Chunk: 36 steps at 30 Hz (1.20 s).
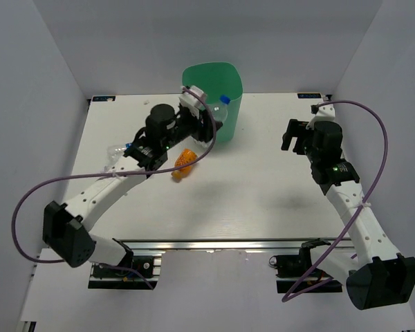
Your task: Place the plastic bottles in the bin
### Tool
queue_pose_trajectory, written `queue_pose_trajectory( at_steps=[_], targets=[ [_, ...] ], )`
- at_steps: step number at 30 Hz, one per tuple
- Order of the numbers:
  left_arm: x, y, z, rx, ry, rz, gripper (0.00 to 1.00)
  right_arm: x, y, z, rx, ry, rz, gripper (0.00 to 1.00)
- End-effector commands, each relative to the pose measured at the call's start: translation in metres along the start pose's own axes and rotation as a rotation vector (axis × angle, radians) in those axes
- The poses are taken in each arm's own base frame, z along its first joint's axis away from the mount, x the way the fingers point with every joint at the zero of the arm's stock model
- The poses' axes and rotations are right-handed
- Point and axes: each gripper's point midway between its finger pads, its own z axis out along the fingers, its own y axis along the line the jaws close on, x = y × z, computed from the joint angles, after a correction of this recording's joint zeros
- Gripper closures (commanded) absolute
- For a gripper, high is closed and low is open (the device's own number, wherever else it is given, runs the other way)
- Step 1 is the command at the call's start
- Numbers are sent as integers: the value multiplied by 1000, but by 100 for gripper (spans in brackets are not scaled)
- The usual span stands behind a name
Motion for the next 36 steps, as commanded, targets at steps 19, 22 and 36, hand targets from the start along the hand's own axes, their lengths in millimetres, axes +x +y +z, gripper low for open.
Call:
queue_pose_trajectory(
  at_steps=[19,22,36],
  targets=[
    [-150,115,79,-377,-237,-72,2,3,90,-6,-449,64,31,11],
    [-167,120,48,-424,-287,-94,2,12,109,-2,-492,100,41,11],
    [33,199,-155,-1100,-216,-519,2,74,280,61,-532,247,218,11]
  ],
)
